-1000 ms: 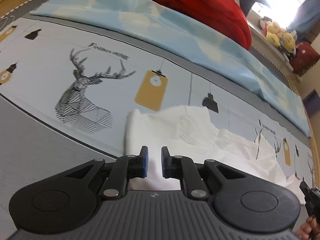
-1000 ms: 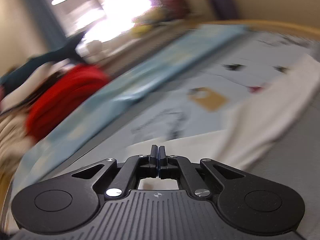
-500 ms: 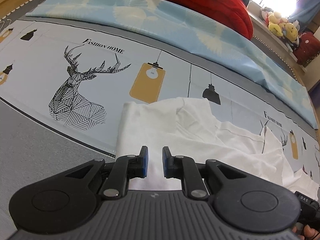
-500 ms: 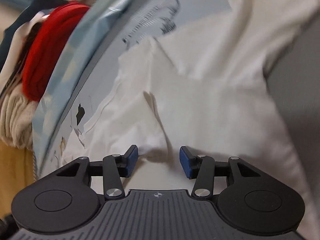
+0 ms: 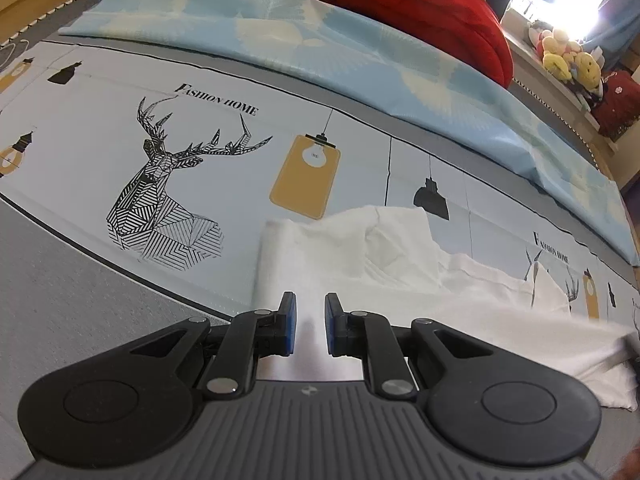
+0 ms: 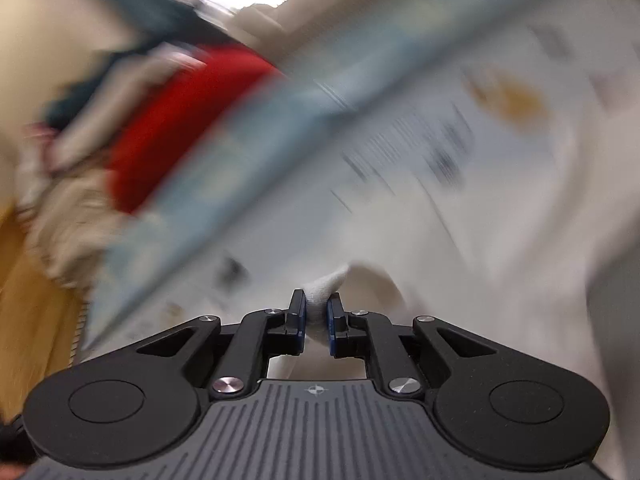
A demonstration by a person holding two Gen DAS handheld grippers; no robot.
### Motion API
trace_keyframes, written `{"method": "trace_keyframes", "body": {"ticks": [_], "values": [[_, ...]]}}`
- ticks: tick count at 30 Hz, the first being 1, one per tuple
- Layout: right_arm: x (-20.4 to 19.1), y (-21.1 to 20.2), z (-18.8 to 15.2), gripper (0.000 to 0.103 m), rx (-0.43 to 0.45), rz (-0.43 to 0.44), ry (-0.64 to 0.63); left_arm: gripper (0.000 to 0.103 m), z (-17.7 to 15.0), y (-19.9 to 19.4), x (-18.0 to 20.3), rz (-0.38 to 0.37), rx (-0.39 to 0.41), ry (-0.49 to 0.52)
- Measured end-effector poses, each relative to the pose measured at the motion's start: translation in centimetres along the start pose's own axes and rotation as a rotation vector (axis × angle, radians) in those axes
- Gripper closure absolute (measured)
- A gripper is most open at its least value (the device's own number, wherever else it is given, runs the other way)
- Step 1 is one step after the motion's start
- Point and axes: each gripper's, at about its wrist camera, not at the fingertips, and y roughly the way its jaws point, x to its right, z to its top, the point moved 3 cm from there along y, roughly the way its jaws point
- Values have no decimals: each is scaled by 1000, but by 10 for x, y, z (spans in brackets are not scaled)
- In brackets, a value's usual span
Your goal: Fold small clothes
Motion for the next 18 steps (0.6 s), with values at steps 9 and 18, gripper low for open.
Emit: {"method": "trace_keyframes", "body": {"ticks": [9,18], "values": [[71,5,6,92,-101,-425,-185,87,-5,6,11,-6,-24,30],[91,-14,23,81,-28,-335,-85,87,-31,29,31,-42,-129,79]]}}
